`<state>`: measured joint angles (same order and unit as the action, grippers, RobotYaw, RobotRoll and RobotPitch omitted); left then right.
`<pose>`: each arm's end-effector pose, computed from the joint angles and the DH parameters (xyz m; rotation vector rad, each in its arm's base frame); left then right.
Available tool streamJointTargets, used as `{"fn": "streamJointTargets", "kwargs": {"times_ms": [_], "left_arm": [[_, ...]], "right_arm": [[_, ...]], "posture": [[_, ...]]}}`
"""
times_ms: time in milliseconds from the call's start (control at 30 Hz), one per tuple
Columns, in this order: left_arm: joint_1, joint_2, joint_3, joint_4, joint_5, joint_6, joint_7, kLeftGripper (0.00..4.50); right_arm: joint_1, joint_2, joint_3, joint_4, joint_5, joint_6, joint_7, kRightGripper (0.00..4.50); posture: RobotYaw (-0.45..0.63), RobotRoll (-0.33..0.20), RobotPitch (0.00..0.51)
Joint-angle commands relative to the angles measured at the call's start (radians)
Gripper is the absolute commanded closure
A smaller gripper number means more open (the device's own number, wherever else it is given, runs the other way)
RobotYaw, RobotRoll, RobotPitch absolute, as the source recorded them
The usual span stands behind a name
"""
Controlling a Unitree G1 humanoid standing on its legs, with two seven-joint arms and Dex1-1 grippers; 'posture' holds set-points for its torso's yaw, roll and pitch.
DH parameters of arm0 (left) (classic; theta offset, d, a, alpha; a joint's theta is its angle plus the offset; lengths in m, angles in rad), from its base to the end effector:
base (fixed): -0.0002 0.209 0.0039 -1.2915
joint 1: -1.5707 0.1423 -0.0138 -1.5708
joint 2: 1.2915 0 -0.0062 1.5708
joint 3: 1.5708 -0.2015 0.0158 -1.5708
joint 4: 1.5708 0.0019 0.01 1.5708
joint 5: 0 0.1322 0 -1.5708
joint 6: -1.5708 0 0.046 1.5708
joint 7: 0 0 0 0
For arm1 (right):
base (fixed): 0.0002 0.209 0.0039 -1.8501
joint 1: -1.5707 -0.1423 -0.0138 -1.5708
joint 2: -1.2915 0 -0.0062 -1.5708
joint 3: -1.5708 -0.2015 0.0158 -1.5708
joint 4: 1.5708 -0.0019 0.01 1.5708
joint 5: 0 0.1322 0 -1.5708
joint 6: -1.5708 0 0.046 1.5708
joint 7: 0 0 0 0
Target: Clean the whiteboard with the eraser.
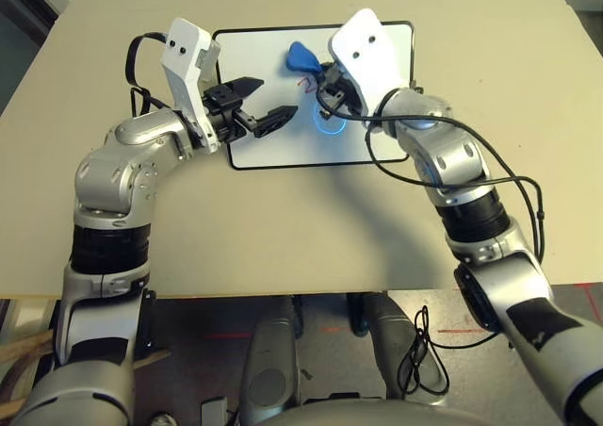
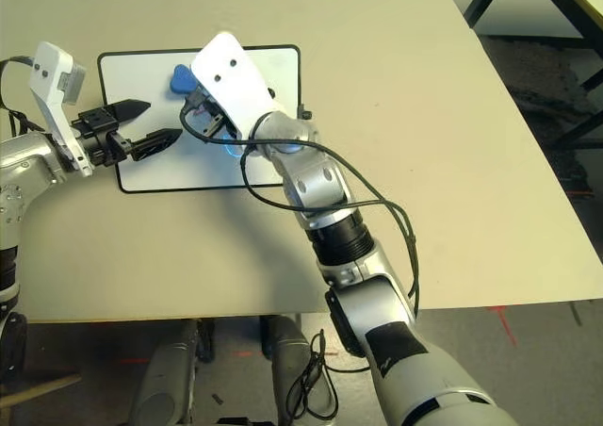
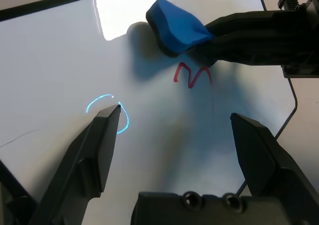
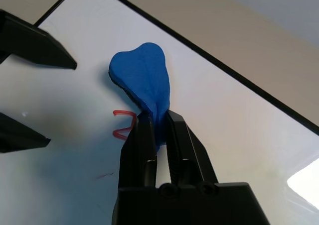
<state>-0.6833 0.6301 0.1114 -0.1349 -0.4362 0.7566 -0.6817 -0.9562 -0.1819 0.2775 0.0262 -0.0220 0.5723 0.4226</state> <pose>0.2819 0.2357 0.2266 0.2112 -0.0239 -0.7052 0.3111 -0.0730 0.2327 -0.4865 -0.2448 0.7156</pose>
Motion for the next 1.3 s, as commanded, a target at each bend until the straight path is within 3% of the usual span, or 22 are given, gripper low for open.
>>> {"fn": "streamJointTargets", "kwargs": {"times_ms": [33, 333, 733, 1067, 1300], "left_arm": [[0.028, 0.007, -0.006, -0.001, -0.003, 0.023, 0.003, 0.0], [0.024, 0.01, -0.01, 0.004, -0.004, 0.019, 0.001, 0.0], [0.026, 0.005, -0.014, -0.008, -0.009, 0.027, 0.003, 0.0], [0.011, 0.042, -0.007, 0.0, -0.008, 0.032, -0.019, 0.0], [0.001, 0.061, -0.009, 0.016, -0.003, 0.027, -0.031, 0.0]], "right_arm": [[0.051, -0.014, 0.053, -0.052, -0.025, 0.016, 0.034, 4.31], [0.105, -0.078, 0.121, -0.13, -0.081, 0.037, 0.095, 4.31], [-0.022, -0.066, 0.037, 0.001, -0.098, -0.077, 0.062, 4.31], [0.117, -0.081, 0.114, -0.154, -0.12, -0.01, 0.127, 4.31], [0.099, -0.073, 0.097, -0.137, -0.128, -0.02, 0.128, 4.31]], "posture": [[0.07, 0.0, 0.347], [0.07, 0.0, 0.348], [0.07, 0.0, 0.344], [0.07, 0.0, 0.343], [0.07, 0.0, 0.339]]}}
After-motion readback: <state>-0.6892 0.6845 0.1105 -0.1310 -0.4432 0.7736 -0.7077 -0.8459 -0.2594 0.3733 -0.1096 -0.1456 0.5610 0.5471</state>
